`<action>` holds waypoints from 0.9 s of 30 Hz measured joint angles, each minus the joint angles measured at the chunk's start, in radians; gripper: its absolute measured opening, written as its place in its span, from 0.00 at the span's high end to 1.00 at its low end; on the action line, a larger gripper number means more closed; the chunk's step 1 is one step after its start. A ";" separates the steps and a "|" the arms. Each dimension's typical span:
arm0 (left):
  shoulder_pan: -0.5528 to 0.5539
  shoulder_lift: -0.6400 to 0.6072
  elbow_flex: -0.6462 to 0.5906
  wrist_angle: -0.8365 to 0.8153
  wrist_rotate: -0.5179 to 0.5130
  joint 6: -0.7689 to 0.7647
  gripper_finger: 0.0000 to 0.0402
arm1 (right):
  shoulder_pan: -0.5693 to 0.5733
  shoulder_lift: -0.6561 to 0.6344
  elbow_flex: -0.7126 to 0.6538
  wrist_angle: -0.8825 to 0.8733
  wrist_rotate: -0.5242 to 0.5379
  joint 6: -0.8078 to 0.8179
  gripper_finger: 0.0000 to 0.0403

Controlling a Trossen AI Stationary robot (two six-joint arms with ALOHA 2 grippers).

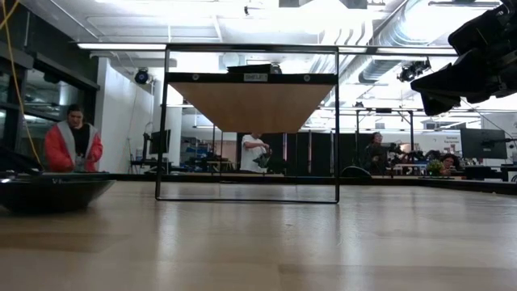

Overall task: Pick & Place Mini shaped plates
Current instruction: Stack the square-shaped plate on top of the stacked square-shaped plates on the shelf

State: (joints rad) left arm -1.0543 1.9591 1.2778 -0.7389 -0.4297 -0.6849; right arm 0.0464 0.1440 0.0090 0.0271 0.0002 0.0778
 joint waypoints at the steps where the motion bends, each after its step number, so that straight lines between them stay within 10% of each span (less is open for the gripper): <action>1: 0.000 0.000 0.000 0.001 -0.005 -0.001 0.46 | 0.000 0.000 0.000 0.000 0.000 0.000 0.99; 27: 0.000 0.002 -0.001 0.015 0.025 0.004 0.82 | 0.000 0.000 0.000 0.000 0.000 0.000 0.99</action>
State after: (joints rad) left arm -1.0546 1.9610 1.2770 -0.7242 -0.4050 -0.6807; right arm 0.0466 0.1440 0.0090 0.0271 0.0000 0.0780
